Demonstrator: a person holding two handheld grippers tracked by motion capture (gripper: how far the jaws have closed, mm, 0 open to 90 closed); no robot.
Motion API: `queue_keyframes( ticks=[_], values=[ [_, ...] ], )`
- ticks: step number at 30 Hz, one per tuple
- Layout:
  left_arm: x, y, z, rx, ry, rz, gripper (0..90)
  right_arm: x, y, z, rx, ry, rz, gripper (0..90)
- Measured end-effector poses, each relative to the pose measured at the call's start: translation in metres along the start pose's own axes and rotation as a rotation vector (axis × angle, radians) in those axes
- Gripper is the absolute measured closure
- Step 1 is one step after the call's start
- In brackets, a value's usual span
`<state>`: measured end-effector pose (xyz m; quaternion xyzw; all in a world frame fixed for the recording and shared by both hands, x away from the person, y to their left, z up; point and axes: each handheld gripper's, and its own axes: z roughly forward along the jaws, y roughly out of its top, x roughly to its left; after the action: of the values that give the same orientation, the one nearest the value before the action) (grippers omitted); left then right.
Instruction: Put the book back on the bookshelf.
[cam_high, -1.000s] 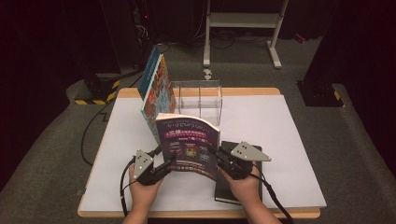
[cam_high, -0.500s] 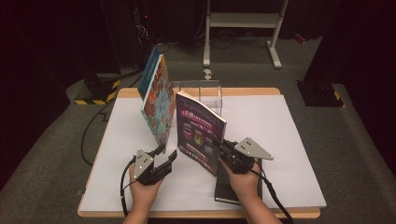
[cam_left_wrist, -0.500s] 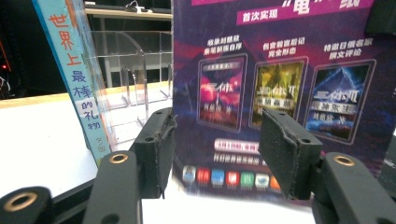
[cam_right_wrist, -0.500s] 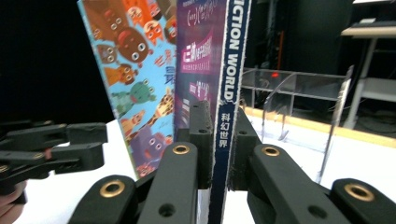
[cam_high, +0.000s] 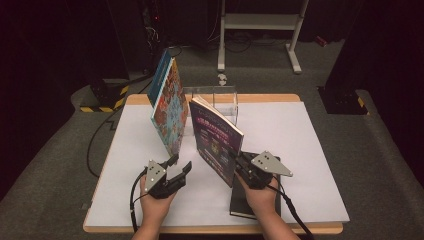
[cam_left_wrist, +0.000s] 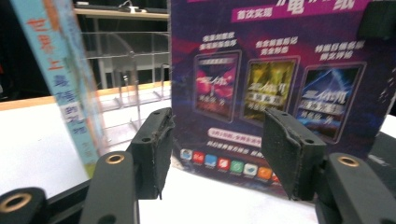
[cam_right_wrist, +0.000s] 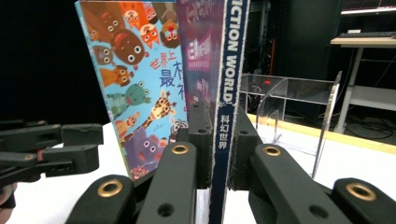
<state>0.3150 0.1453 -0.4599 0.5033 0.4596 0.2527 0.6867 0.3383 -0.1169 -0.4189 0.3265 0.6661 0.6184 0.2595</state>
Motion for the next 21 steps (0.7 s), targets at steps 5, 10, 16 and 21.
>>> queue_keyframes(
  ticks=[5, 10, 16, 21],
  values=[
    [-0.008, 0.002, 0.000, 0.012, -0.041, 0.010, 41.5, 0.006, -0.003, -0.004, 0.008, 0.003, -0.020, 81.6],
    [-0.017, 0.005, -0.001, 0.012, -0.077, 0.018, 37.2, 0.008, -0.005, -0.006, 0.013, 0.009, -0.019, 80.7],
    [-0.023, 0.007, -0.001, 0.003, -0.104, 0.015, 34.0, 0.011, -0.007, -0.007, 0.017, 0.028, -0.008, 79.1],
    [-0.028, 0.011, 0.000, -0.003, -0.122, 0.005, 30.9, 0.014, -0.008, -0.007, 0.017, 0.038, -0.010, 79.0]
  ],
)
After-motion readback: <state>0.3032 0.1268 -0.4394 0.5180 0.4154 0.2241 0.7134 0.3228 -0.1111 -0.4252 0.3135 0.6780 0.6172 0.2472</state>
